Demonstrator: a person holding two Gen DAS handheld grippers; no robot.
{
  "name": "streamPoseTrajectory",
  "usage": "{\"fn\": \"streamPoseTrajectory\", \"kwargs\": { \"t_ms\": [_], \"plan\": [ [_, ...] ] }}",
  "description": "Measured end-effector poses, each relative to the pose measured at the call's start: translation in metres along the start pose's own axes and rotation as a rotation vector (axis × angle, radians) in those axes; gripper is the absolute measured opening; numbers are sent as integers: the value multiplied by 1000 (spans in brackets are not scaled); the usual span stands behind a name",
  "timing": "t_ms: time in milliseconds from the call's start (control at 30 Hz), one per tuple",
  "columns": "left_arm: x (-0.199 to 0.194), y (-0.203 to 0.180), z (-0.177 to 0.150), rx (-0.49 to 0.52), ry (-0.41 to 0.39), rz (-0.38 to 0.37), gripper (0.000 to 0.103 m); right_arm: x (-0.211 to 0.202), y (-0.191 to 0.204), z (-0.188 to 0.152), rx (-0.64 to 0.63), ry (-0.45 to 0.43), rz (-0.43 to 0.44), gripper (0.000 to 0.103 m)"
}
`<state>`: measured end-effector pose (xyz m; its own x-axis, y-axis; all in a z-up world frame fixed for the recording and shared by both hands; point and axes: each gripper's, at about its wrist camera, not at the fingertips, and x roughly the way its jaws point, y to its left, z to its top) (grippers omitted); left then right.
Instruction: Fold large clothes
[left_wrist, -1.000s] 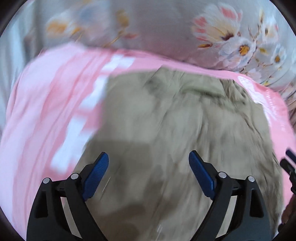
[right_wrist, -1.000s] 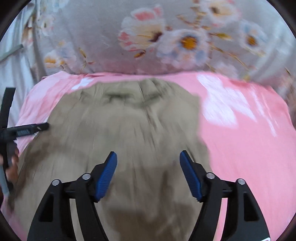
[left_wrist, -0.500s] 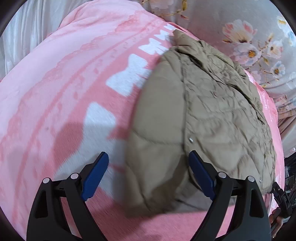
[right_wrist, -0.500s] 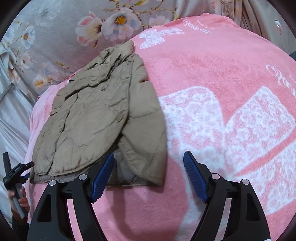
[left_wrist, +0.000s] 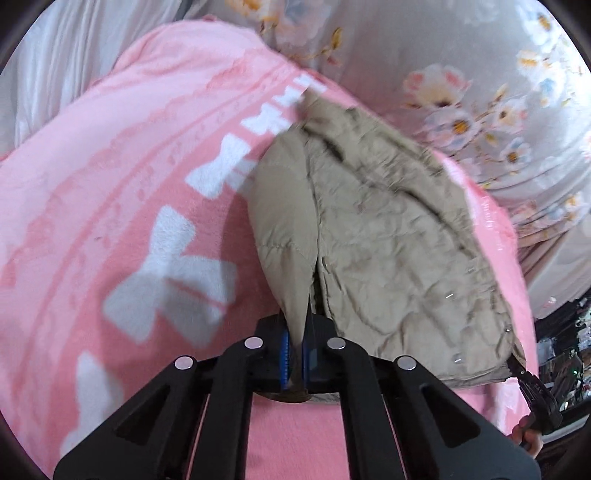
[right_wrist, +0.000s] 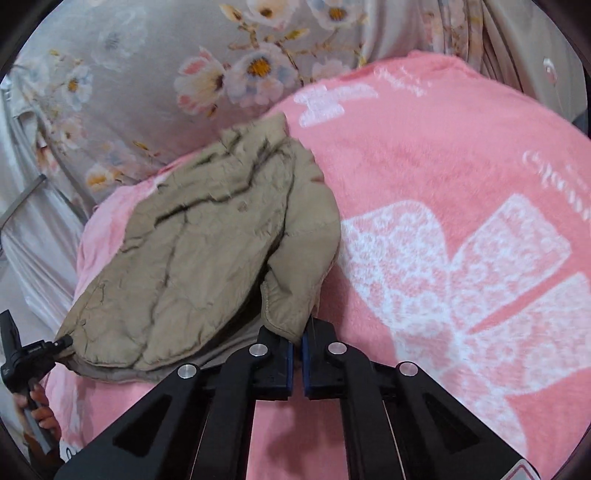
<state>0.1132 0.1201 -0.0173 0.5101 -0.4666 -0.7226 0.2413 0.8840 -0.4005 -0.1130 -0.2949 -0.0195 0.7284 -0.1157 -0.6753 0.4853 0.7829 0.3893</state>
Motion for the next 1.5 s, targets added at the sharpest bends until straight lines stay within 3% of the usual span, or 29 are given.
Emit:
{"fn": "streamPoseTrajectory", "kwargs": {
  "t_ms": [100,300,400,500,567,700,900,1067,1200,1500],
  "plan": [
    [-52,-5,-12,24,-44,-47,3,-46,5,0,-44,-59,16,2],
    [-157,-13,-32,51,-163,-113,3,-157,22,4,-106,-259,53,2],
    [-194,-22,-18,61,-258,-107,3,-186,37,23,-122,-358,89,2],
    [-201,-31,6,80,-315,-67,4,-186,50,48,-137,-407,117,2],
    [-187,-38,33,89,-326,-24,4,-162,60,75,-151,-426,105,2],
    [-127,-41,86,71,-283,62,6,-81,65,123,-123,-372,40,2],
    [-4,-49,138,133,-179,296,7,30,68,159,-83,-254,-36,1],
    [76,-36,149,135,-88,394,7,117,65,166,-74,-140,-119,1],
    [119,-25,147,137,-37,421,8,163,50,159,-43,-69,-160,1],
    [162,-26,131,186,-36,464,8,215,31,137,-16,29,-166,1]
  ]
}}
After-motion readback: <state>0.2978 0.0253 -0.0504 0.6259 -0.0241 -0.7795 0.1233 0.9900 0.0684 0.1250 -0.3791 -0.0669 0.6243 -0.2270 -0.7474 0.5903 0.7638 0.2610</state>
